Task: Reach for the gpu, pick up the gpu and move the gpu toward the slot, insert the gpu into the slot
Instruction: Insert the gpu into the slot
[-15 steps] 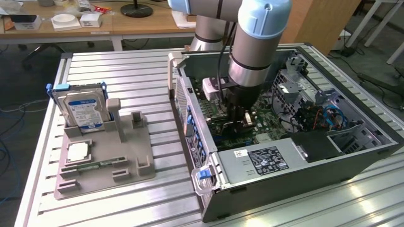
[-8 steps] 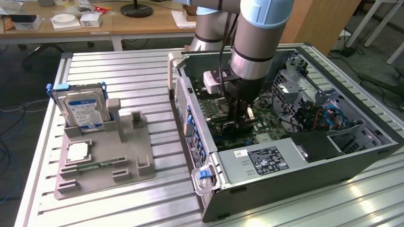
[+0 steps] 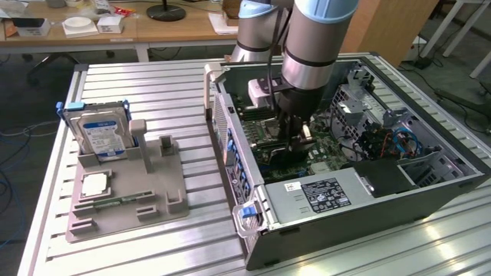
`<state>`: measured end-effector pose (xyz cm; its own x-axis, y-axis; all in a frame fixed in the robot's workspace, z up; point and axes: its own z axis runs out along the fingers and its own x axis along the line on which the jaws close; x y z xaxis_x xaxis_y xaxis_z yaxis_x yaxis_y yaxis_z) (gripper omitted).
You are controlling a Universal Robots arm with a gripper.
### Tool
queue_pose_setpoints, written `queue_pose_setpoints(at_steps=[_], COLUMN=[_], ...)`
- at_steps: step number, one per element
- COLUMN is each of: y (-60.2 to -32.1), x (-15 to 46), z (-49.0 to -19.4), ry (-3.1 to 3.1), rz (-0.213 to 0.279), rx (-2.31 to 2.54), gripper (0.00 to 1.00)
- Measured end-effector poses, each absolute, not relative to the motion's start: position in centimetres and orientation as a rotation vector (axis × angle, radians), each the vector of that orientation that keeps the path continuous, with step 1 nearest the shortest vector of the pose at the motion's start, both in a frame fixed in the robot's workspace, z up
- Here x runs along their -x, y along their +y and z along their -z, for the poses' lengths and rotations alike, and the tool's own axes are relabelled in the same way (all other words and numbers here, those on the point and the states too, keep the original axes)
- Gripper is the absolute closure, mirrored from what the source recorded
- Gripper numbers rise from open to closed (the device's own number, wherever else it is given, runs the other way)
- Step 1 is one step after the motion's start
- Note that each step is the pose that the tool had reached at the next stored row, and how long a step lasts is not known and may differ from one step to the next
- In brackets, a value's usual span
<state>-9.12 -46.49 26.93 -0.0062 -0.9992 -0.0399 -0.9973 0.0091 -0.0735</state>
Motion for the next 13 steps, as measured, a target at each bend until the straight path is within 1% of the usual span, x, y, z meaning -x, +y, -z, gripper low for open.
queue_pose_setpoints(at_steps=[8, 9, 12, 13], y=[-46.49, -46.49, -46.49, -46.49], x=[9.12, 9.12, 9.12, 9.12], z=[-27.81, -27.81, -27.82, -27.83], ry=[2.172, 2.172, 2.172, 2.172], rz=[0.039, 0.039, 0.039, 0.039], rx=[2.155, 2.155, 2.155, 2.155], gripper=[0.54, 0.55, 0.74, 0.74])
